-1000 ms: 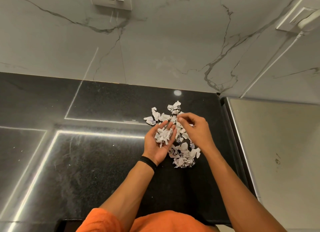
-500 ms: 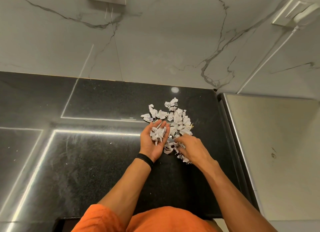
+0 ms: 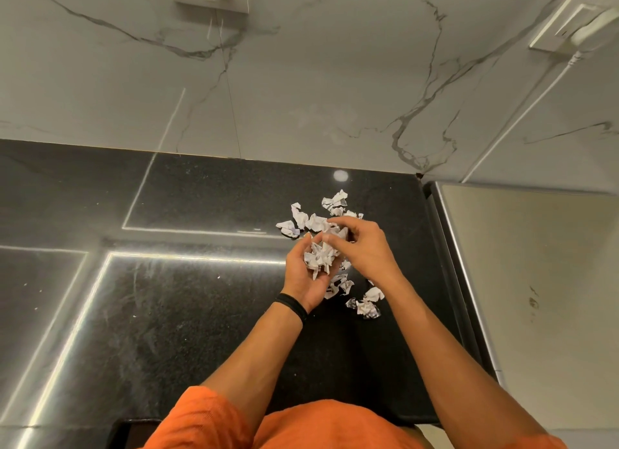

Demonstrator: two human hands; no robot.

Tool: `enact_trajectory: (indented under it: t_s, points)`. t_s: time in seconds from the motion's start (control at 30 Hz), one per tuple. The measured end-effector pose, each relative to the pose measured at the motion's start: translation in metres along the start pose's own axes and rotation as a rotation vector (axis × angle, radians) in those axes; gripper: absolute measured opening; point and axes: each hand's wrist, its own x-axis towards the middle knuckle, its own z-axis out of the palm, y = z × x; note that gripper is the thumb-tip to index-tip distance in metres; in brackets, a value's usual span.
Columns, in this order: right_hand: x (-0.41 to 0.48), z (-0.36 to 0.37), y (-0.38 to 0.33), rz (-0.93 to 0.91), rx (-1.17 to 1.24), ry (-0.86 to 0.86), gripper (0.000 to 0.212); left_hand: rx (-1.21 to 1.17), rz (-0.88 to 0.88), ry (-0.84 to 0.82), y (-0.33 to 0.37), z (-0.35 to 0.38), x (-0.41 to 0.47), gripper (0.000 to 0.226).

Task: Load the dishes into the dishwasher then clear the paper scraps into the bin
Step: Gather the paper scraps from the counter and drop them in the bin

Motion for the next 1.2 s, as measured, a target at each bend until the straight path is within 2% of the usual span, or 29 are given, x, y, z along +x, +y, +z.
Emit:
enact_trajectory:
  t_s: [0.23,0.33,0.47,0.53,0.6,0.67,0.77,0.83,1.07,1.2]
  points:
    - [0.001,0.012,0.006,-0.031,-0.046,-0.033,0.018,-0.004,-0.021,-0.059,0.003,0.002,-0.004,0.046]
    - [0.003,0.010,0.008,-0.075,-0.143,0.003,0.030,-0.015,-0.035,-0.064,0.004,0.003,-0.004,0.045]
    - [0.001,-0.002,0.004,-0.045,-0.012,0.044,0.026,-0.083,-0.045,-0.049,0.007,0.000,-0.002,0.042]
    - [-0.002,-0.007,0.013,-0.015,-0.037,0.062,0.025,-0.121,-0.055,-0.045,0.011,-0.005,-0.001,0.046]
    - [-0.005,-0.011,0.025,0.020,-0.164,0.025,0.023,-0.148,-0.039,-0.044,0.016,-0.011,-0.001,0.045]
    - [-0.011,-0.010,0.037,0.069,-0.305,-0.092,0.027,-0.142,0.000,-0.036,0.022,-0.017,0.001,0.043]
    - [-0.020,0.006,0.045,0.052,-0.531,-0.322,0.056,-0.148,0.041,-0.008,0.028,-0.026,0.004,0.048]
    - [-0.024,0.022,0.047,0.006,-0.633,-0.394,0.072,-0.152,0.054,0.011,0.032,-0.031,0.006,0.046]
    - [-0.018,0.041,0.050,-0.185,-0.833,-0.400,0.059,-0.188,0.099,0.052,0.043,-0.040,0.005,0.048]
    - [-0.015,0.044,0.048,-0.259,-0.865,-0.395,0.070,-0.228,0.127,0.042,0.048,-0.038,0.004,0.046]
